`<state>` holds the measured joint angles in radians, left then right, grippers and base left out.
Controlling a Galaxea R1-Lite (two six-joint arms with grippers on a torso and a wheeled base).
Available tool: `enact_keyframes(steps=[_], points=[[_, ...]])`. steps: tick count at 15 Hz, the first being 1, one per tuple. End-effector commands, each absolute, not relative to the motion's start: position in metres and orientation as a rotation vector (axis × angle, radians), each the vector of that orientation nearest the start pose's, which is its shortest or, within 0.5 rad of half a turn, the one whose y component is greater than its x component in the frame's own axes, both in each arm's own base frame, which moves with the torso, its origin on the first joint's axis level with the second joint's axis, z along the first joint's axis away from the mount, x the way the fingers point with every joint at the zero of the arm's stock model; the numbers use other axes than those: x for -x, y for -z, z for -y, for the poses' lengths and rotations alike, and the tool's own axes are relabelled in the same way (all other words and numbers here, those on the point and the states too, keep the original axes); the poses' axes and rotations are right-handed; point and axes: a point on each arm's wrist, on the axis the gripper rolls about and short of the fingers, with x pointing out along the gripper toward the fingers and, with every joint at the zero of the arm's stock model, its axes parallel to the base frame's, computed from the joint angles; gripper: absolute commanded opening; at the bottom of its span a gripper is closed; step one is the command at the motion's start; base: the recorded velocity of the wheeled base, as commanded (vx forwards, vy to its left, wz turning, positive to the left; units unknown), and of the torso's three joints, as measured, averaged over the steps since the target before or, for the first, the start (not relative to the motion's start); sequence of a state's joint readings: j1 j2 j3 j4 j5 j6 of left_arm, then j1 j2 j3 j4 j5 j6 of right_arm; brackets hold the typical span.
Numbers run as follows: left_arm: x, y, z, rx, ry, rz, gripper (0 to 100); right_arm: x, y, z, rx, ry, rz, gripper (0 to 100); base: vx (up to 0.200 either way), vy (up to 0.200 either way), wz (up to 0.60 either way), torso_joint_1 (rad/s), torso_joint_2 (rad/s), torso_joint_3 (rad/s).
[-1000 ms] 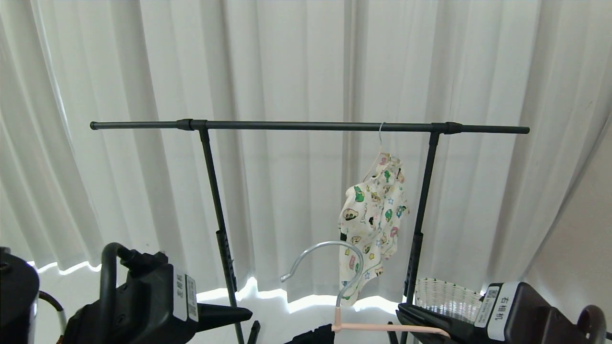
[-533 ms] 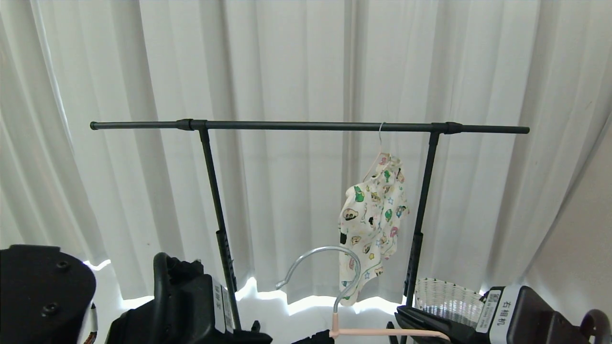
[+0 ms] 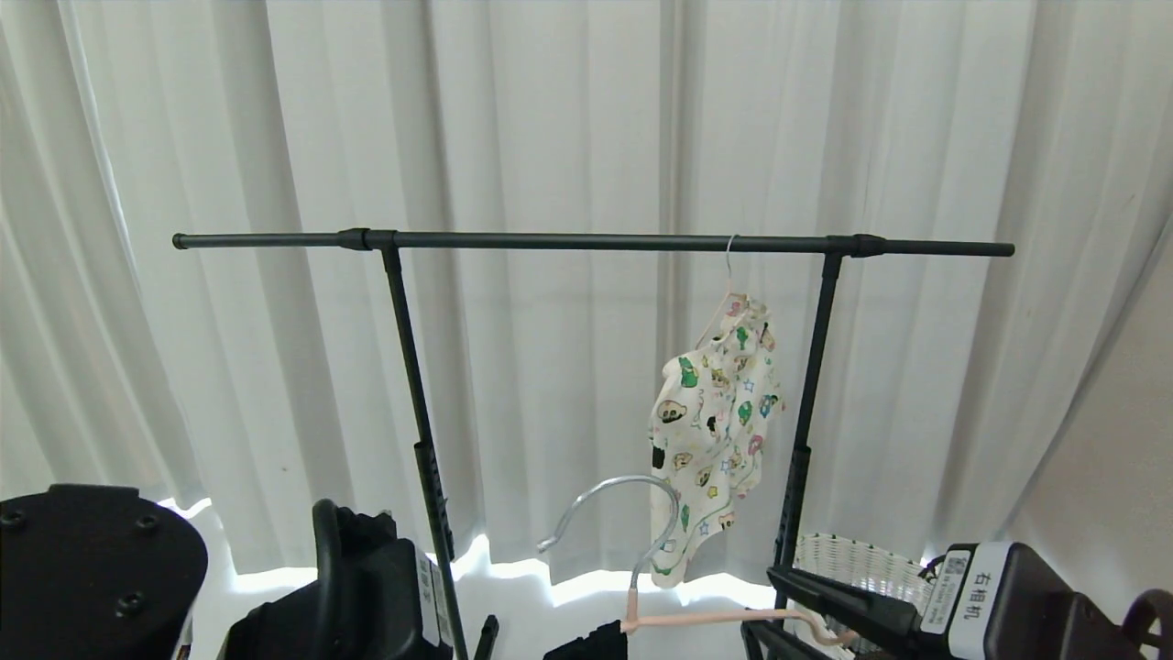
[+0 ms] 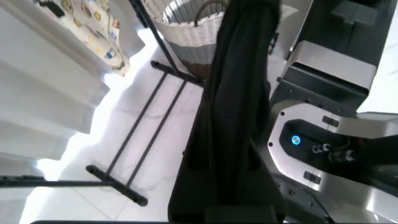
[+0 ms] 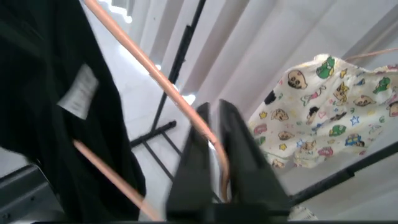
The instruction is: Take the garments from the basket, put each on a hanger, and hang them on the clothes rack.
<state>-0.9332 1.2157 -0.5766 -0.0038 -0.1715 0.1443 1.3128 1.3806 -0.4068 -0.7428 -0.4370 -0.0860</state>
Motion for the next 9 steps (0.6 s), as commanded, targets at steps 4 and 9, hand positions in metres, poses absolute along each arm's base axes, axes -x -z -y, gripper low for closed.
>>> enact_keyframes(steps=[4,9], points=[[-0.093,-0.166,0.12,-0.498,0.97,-0.501,0,-0.06,-0.162,-0.187,0.29,-0.876,-0.134,100,0.0,0.0,0.0,0.0,0.0,0.0],[-0.116,-0.18,0.12,-0.408,0.822,-0.346,0,-0.06,-0.156,-0.185,0.301,-0.875,-0.162,100,0.0,0.0,0.0,0.0,0.0,0.0]])
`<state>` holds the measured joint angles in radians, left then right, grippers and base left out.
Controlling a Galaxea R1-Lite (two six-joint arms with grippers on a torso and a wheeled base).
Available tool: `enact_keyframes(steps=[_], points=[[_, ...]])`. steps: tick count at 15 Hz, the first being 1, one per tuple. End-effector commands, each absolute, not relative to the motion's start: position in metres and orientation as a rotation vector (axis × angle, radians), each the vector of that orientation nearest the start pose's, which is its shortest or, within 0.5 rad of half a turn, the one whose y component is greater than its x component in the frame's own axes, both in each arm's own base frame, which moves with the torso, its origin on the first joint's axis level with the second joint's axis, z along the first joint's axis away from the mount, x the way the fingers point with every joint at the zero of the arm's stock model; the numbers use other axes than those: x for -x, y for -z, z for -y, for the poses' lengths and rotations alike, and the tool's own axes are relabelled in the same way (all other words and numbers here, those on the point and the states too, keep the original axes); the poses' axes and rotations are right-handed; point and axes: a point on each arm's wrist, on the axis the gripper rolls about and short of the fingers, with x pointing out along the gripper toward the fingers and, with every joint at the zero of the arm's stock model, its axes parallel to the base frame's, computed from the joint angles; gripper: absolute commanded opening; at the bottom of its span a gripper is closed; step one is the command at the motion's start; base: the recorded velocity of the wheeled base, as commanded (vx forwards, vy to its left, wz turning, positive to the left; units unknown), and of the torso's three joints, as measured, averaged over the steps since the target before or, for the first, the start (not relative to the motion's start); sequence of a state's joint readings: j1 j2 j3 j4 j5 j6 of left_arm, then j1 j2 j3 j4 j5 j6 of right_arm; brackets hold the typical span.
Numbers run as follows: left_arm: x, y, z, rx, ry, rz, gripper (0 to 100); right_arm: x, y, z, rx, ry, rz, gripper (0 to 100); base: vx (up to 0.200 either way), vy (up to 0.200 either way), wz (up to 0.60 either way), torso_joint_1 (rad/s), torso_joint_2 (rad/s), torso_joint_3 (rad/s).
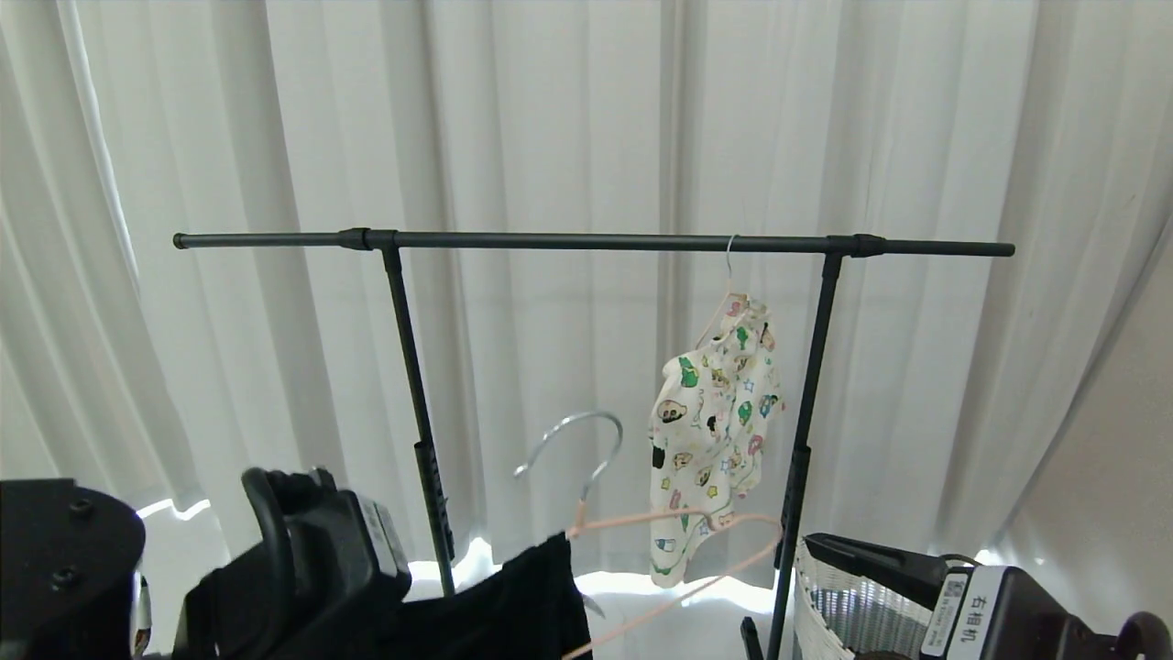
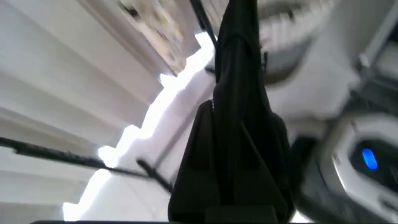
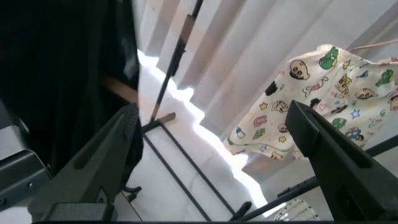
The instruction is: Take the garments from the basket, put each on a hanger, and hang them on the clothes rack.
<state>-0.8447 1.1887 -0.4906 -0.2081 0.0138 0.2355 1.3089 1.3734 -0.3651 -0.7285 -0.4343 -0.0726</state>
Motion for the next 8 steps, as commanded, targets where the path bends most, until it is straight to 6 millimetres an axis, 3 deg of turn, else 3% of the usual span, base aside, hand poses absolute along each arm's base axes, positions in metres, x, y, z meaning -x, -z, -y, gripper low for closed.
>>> enact_keyframes(steps=[1,8], points=[[-0.125,-0.185,0.121,-0.393,0.758,-0.312,0,-0.063,-0.153,-0.187,0.283,-0.857,-0.191,100,0.0,0.0,0.0,0.0,0.0,0.0],[-0.13,-0.206,0.126,-0.363,0.704,-0.216,0,-0.101,-0.152,-0.237,-0.077,-0.707,-0.386,100,0.0,0.0,0.0,0.0,0.0,0.0]])
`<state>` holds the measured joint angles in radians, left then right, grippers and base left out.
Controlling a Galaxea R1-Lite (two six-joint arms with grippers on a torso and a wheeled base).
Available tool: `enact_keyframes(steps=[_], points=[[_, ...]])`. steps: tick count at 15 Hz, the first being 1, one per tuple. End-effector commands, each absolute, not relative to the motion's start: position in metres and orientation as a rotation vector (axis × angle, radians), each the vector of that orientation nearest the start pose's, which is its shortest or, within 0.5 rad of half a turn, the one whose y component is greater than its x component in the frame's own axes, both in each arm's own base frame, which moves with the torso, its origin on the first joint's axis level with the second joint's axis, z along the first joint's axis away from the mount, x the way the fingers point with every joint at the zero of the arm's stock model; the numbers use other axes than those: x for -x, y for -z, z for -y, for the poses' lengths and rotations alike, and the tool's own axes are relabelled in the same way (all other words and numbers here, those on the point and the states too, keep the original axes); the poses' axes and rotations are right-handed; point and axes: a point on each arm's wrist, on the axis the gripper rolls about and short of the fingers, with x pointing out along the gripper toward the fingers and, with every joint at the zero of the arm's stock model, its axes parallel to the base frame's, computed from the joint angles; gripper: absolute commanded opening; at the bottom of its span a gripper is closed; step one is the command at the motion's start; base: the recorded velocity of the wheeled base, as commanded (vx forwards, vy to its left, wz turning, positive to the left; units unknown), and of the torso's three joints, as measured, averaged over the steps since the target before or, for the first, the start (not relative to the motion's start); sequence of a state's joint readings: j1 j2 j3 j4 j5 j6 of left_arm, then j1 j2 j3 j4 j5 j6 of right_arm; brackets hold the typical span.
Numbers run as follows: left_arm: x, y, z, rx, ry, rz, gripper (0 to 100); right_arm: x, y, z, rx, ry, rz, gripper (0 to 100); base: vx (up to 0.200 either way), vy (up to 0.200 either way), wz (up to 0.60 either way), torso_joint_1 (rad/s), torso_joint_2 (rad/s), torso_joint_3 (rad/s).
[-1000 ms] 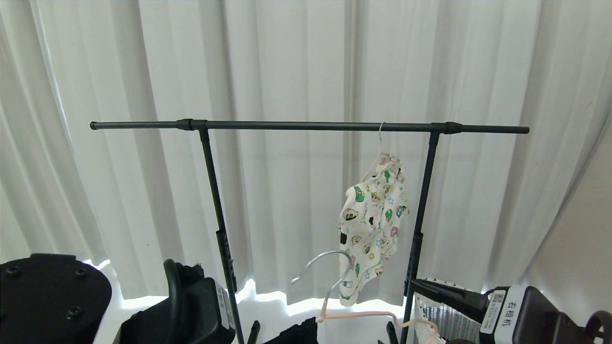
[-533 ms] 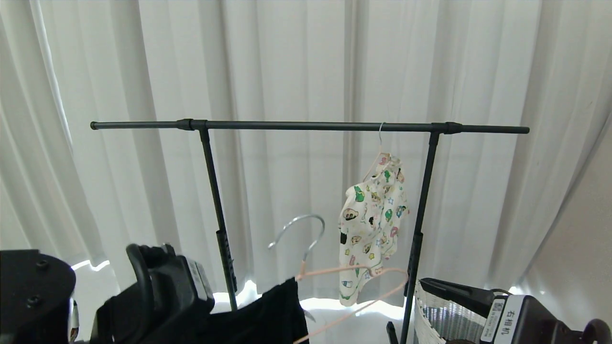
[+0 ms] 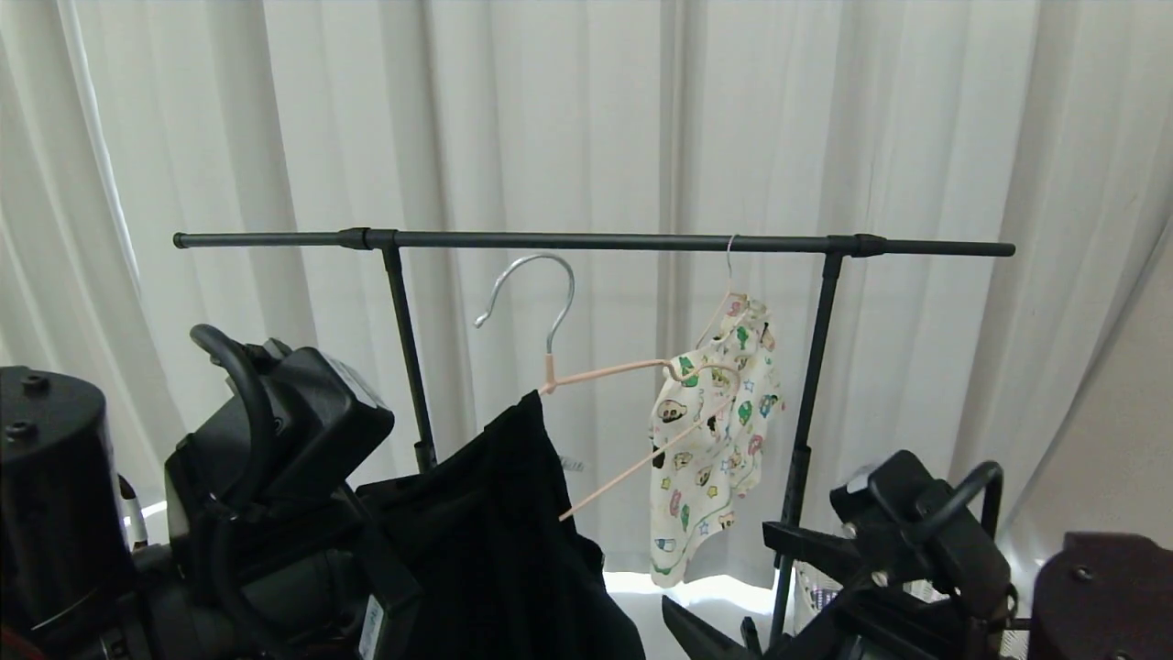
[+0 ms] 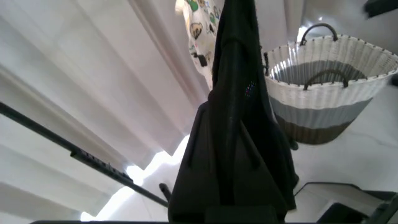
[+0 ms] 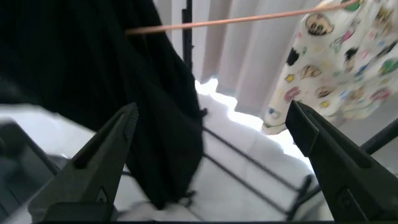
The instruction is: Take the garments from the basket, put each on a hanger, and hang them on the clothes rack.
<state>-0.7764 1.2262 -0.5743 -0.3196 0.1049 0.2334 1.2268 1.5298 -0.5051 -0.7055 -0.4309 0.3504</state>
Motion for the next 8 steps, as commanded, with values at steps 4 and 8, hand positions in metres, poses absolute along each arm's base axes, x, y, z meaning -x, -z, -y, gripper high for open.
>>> enact_keyframes(steps=[4,8], points=[[-0.122,-0.21,0.131,-0.364,0.754,-0.186,0,-0.134,-0.155,-0.257,-0.109,-0.624,-0.387,100,0.0,0.0,0.0,0.0,0.0,0.0],[-0.121,-0.22,0.133,-0.35,0.765,-0.149,0,-0.125,-0.142,-0.274,-0.068,-0.67,-0.42,100,0.0,0.0,0.0,0.0,0.0,0.0]])
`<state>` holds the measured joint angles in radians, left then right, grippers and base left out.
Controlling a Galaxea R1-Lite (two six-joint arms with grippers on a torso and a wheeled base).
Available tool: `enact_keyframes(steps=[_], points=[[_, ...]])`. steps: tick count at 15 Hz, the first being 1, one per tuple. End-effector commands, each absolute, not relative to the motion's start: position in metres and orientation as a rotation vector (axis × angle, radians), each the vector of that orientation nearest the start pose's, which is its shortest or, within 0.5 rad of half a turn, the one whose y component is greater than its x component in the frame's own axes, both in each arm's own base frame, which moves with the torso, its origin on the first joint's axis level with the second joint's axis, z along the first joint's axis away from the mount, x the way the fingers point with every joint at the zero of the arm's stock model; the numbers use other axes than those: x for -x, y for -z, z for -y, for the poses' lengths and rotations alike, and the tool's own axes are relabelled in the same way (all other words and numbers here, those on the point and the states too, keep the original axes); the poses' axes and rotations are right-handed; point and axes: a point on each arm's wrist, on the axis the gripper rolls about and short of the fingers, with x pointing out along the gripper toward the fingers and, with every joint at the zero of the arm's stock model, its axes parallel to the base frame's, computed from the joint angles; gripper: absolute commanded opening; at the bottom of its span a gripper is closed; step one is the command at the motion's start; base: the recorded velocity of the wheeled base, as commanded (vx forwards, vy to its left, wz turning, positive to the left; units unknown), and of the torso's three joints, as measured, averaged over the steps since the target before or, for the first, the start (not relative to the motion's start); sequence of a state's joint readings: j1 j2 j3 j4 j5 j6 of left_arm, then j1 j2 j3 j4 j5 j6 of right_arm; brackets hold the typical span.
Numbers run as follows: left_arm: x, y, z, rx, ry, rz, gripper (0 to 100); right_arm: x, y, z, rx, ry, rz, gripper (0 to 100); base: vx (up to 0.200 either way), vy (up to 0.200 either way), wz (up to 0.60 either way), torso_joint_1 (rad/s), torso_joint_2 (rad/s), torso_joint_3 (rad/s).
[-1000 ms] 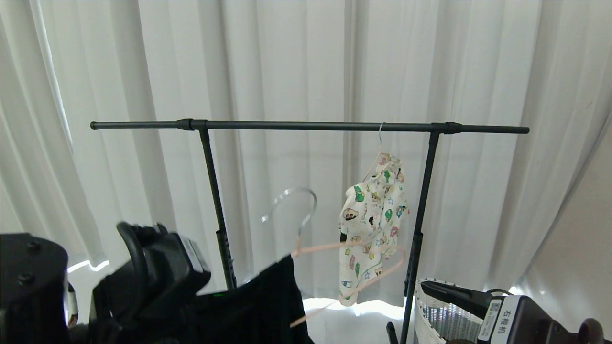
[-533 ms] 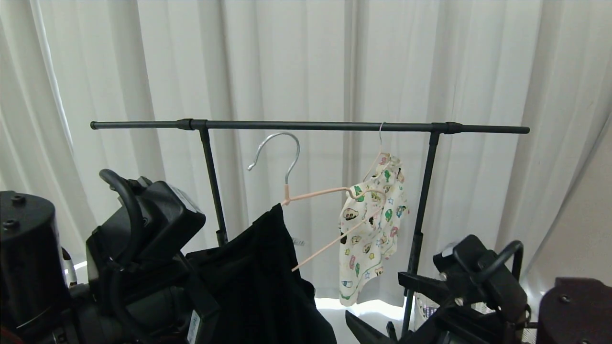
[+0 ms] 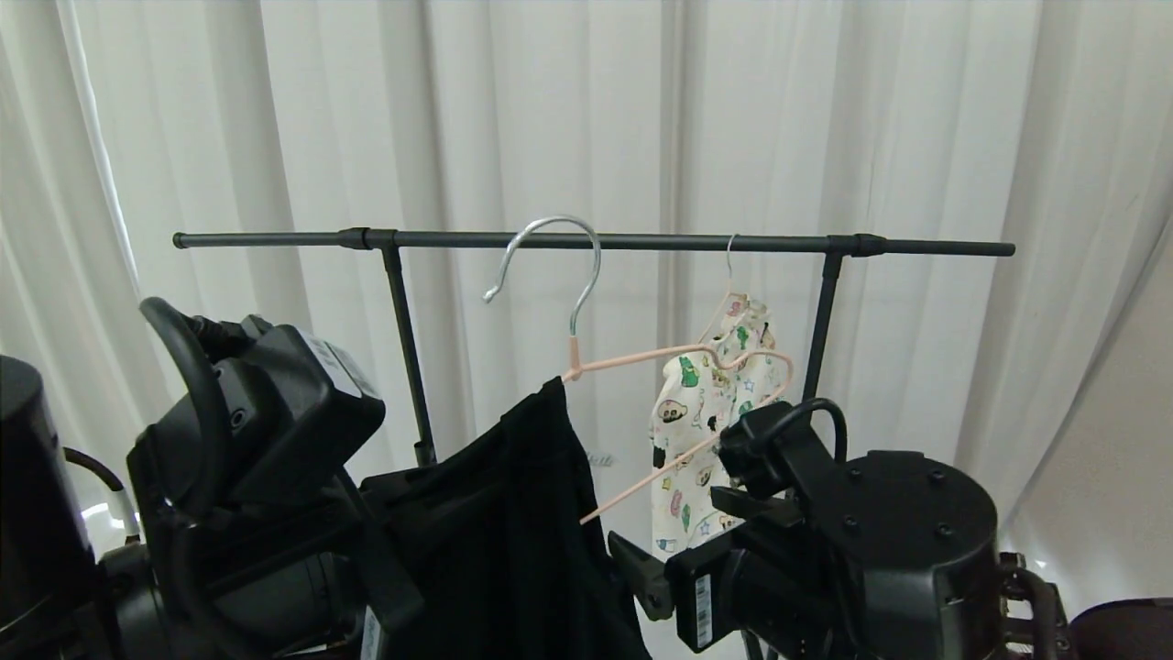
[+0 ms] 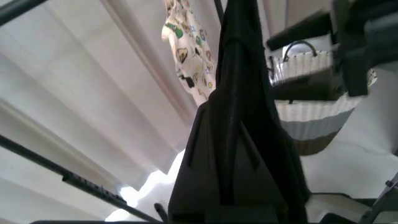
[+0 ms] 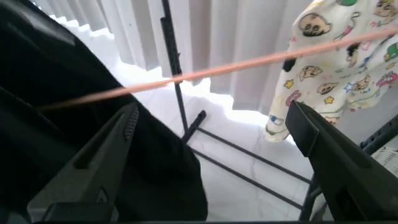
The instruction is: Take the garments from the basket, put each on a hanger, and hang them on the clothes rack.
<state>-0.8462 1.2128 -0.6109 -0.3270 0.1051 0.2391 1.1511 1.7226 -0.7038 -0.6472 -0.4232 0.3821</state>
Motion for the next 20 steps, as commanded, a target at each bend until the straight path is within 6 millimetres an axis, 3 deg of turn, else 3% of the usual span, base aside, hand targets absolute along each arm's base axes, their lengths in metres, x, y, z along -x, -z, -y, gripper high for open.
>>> enact_keyframes(steps=[1,9,15,20], points=[[-0.12,-0.223,0.135,-0.346,0.773,-0.138,0,-0.119,-0.139,-0.277,-0.057,-0.691,-0.427,100,0.0,0.0,0.0,0.0,0.0,0.0],[-0.111,-0.234,0.126,-0.321,0.771,-0.08,0,-0.114,-0.127,-0.275,0.0,-0.684,-0.472,100,0.0,0.0,0.0,0.0,0.0,0.0],[-0.107,-0.237,0.12,-0.312,0.732,-0.063,0,-0.135,-0.119,-0.256,0.084,-0.506,-0.516,100,0.0,0.0,0.0,0.0,0.0,0.0],[-0.106,-0.232,0.119,-0.321,0.737,-0.079,0,-0.135,-0.155,-0.266,-0.108,-0.617,-0.37,100,0.0,0.0,0.0,0.0,0.0,0.0]])
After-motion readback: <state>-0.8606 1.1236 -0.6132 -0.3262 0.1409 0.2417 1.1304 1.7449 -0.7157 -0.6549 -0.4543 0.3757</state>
